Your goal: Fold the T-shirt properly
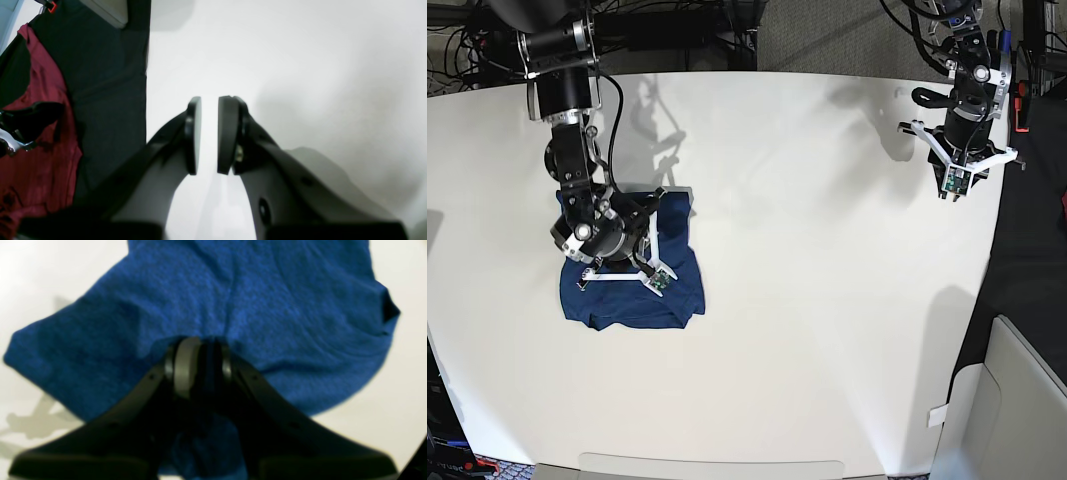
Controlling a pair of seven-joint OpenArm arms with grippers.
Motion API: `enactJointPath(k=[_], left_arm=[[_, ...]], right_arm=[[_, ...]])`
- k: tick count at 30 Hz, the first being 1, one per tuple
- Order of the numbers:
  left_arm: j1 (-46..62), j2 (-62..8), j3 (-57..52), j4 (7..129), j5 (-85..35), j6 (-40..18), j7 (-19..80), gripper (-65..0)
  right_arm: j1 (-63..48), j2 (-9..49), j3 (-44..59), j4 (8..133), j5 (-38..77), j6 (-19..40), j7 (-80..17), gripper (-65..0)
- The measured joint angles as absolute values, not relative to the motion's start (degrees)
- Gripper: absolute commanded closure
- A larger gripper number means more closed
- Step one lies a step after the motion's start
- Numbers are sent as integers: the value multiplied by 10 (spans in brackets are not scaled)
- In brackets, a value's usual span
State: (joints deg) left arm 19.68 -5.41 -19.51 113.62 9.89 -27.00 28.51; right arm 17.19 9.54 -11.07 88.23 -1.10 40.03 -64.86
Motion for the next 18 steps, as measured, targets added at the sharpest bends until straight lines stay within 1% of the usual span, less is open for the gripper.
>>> enactJointPath(k=[2,5,8,11,13,16,18], left_arm=[[202,-54,-195,1136,99,-270,285,-72],[210,-51,-195,1146,99,-270,287,-72],[230,-34,-199,1169,98,-268,283,-72],[261,-18,-220,1172,97,-273,283,-72],[267,-12,-246,1170,99,-272,289,-71],[261,14,-296,1173,99,-266,285,-71],[260,34,-318,1173,98,-269,280,-71]], right_arm=[[159,100,-111,920,27,400,-654,-82],[139,94,-94,992,52,399,-681,-82],[67,95,-42,1087,80,399,-701,-82],[-18,117,6,1155,105,401,-720,-82],[-52,124,48,1170,126,398,-714,-82],[-117,125,116,1168,220,400,-703,-82],[-164,132,154,1166,264,398,-719,-82]])
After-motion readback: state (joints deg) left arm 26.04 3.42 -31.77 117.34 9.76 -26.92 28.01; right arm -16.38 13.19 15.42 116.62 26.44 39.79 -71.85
